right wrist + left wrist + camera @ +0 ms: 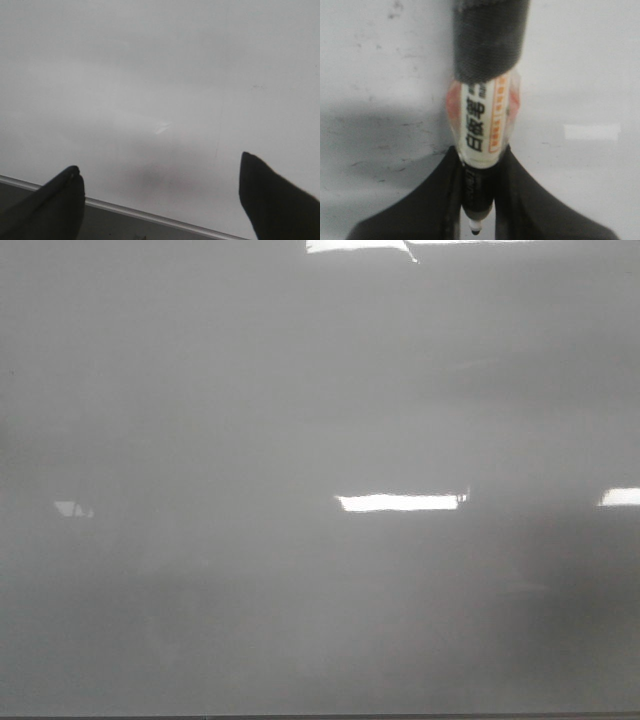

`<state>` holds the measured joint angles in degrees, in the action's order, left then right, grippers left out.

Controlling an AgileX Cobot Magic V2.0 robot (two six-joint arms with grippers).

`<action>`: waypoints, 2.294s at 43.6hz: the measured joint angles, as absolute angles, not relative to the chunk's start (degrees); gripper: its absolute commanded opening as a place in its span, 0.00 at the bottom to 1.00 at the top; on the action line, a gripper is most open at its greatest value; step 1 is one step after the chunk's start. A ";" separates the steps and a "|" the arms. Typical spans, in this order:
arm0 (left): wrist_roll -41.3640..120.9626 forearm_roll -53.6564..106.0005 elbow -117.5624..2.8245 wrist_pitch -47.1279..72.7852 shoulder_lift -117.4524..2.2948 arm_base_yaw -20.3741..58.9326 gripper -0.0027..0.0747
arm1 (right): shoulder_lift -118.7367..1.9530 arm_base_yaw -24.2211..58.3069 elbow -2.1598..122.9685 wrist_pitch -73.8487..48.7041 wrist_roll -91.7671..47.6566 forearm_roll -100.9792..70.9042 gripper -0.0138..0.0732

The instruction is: Write number 6 on whiteboard

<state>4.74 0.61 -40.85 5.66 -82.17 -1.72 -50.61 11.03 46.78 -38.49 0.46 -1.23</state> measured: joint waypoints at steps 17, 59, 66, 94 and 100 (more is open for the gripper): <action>12.66 0.33 -55.66 46.19 -72.24 7.28 0.01 | -49.91 11.03 53.10 -46.47 0.00 -1.23 0.90; 35.88 2.72 -69.89 59.01 -84.26 49.06 0.01 | -62.28 25.82 55.03 -54.29 -51.40 -28.70 0.90; 36.37 2.25 -70.06 58.14 -84.26 50.84 0.01 | -66.07 31.74 55.03 -50.58 -53.96 -28.82 0.90; 39.11 1.92 -70.06 57.02 -84.26 51.28 0.01 | -68.72 35.93 55.03 -43.86 -54.65 -30.63 0.35; 39.74 1.64 -70.06 56.90 -84.26 51.40 0.04 | -68.72 35.93 55.03 -43.53 -54.77 -30.63 0.20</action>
